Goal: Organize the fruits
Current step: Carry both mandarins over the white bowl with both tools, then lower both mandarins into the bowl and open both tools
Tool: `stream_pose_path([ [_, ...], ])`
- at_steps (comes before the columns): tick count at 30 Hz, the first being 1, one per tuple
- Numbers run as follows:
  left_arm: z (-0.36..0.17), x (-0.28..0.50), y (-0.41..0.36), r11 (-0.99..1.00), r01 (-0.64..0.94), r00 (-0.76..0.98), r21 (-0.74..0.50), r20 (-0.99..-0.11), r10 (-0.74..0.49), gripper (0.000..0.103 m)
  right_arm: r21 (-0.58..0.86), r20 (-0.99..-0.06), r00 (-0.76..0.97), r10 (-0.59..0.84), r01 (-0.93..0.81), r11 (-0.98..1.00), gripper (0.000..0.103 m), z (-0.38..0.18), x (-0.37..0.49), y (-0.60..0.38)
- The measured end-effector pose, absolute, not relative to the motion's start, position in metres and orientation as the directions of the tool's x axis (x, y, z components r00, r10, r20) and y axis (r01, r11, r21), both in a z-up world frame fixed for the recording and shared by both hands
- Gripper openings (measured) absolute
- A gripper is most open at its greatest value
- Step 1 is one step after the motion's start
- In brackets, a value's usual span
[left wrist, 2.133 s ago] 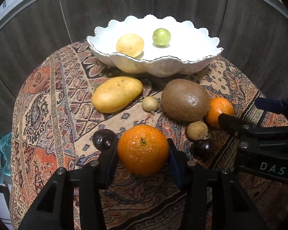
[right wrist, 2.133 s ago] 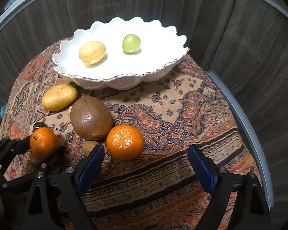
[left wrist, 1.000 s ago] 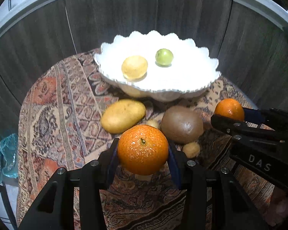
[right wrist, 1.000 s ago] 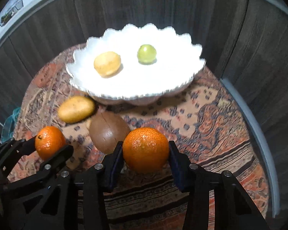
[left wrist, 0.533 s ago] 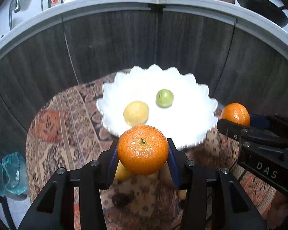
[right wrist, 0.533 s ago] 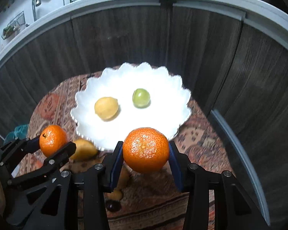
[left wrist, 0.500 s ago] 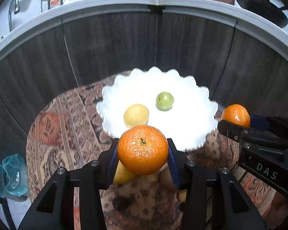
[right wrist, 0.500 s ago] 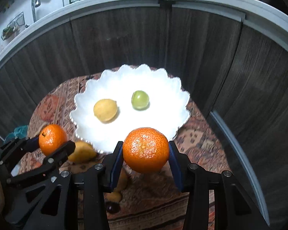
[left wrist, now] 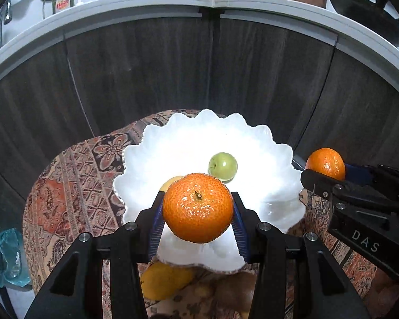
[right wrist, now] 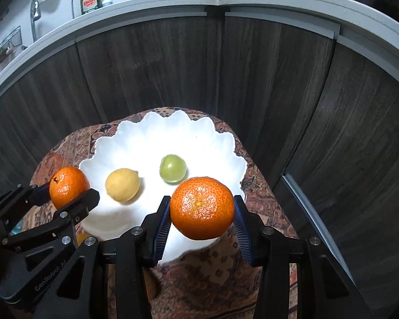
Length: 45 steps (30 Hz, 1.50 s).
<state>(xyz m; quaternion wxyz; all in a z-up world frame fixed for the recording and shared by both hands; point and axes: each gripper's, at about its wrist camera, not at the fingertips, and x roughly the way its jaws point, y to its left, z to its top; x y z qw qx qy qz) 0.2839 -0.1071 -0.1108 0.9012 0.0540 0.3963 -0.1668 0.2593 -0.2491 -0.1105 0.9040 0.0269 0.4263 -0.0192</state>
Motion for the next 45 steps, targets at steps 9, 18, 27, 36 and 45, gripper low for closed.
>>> stream_pose_path([
  [9,-0.139,0.304,-0.115,0.933,0.357,0.566,-0.054,-0.782,-0.262,0.046,0.033,-0.8,0.6,-0.008,0.058,0.998,0.046,-0.135,0.278,-0.254],
  [18,-0.154,0.311,-0.12,0.932,0.36,0.533,-0.036,-0.812,-0.238,0.046,0.044,-0.832,0.555,0.014,0.04,0.998,0.046,-0.157,0.286,-0.254],
  [27,-0.158,0.309,-0.117,0.946,0.325,0.539,-0.009,-0.82,-0.193,0.063,0.011,-0.834,0.551,-0.008,0.032,0.999,0.051,-0.157,0.289,-0.25],
  [36,-0.139,0.301,-0.11,0.959,0.283,0.594,0.023,-0.789,-0.156,0.085,-0.024,-0.792,0.607,-0.062,0.071,0.997,0.086,-0.138,0.277,-0.25],
  [45,-0.109,0.287,-0.097,0.964,0.265,0.636,0.03,-0.757,-0.151,0.094,0.001,-0.754,0.653,-0.069,0.107,0.994,0.092,-0.11,0.258,-0.249],
])
